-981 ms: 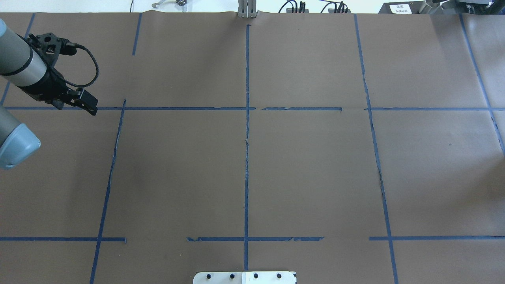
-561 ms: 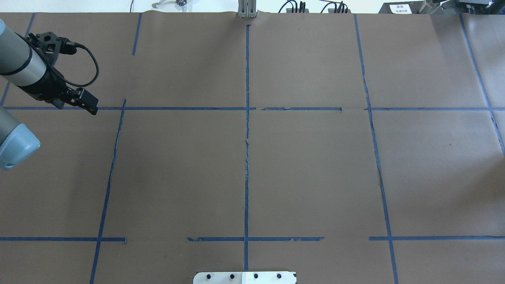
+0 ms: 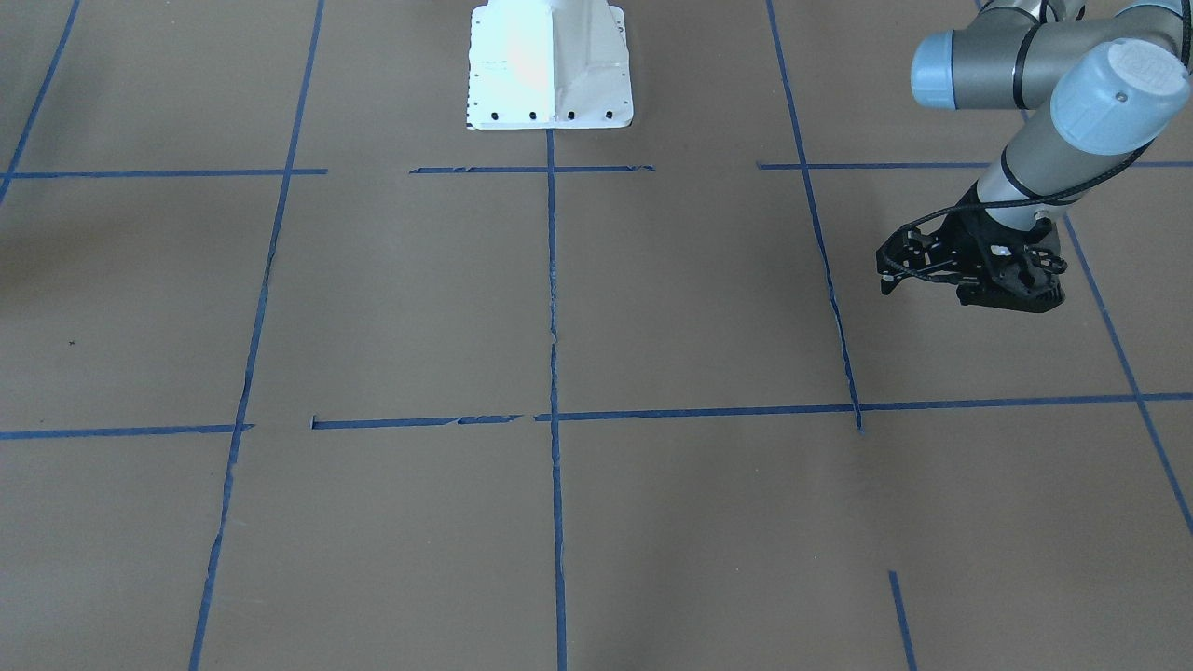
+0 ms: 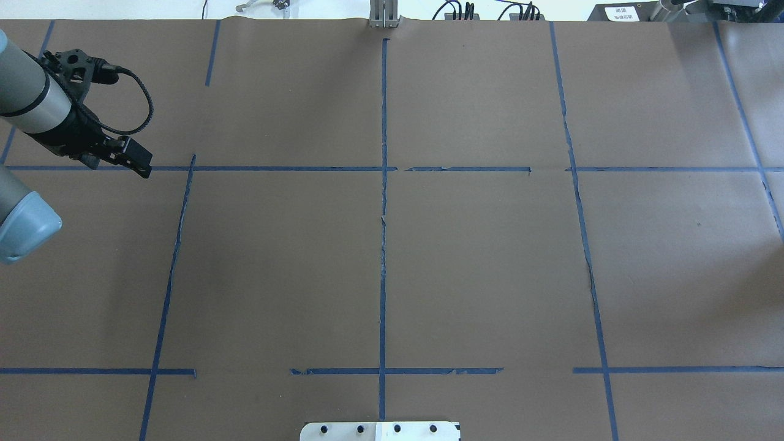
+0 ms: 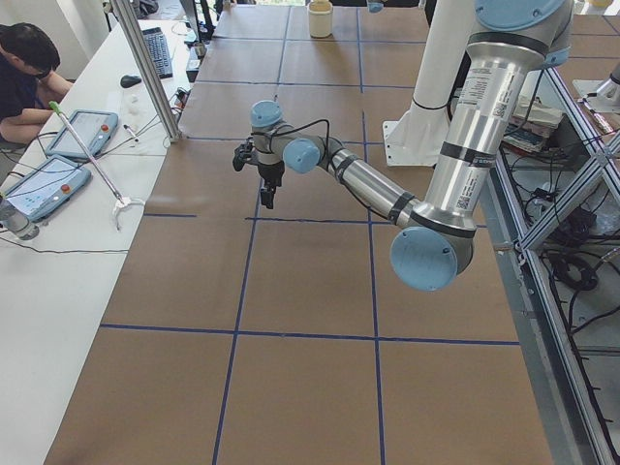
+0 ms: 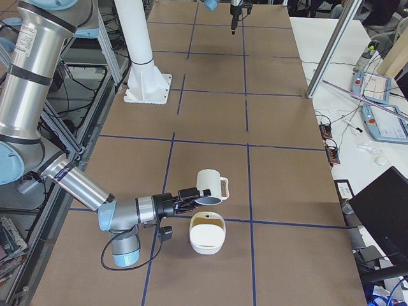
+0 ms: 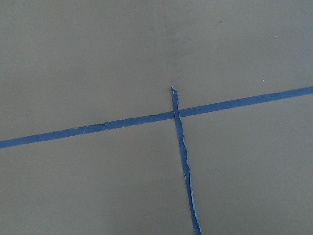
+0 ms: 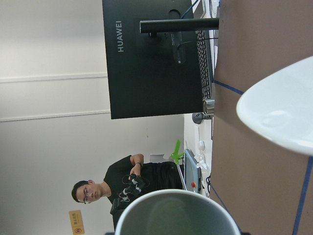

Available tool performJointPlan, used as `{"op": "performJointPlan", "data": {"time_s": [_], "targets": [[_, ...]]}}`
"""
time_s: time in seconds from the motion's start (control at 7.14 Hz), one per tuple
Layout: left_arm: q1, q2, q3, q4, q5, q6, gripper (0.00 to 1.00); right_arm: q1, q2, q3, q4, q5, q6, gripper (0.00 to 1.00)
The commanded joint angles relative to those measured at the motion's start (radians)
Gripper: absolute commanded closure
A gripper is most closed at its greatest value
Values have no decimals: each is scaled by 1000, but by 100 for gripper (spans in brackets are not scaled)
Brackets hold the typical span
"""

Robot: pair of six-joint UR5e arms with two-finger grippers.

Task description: Left arm hands cup to right arm to dump lemon

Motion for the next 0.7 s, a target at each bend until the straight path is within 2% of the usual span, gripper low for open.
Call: {"op": "performJointPlan", "data": {"time_s": [0.0, 0.56], "targets": [[1, -7, 1, 2, 1, 0, 0, 9, 4, -8, 23, -24, 148, 96], [1, -14, -1, 15, -1, 0, 0, 21, 4, -24, 63, -62, 337, 96]]}}
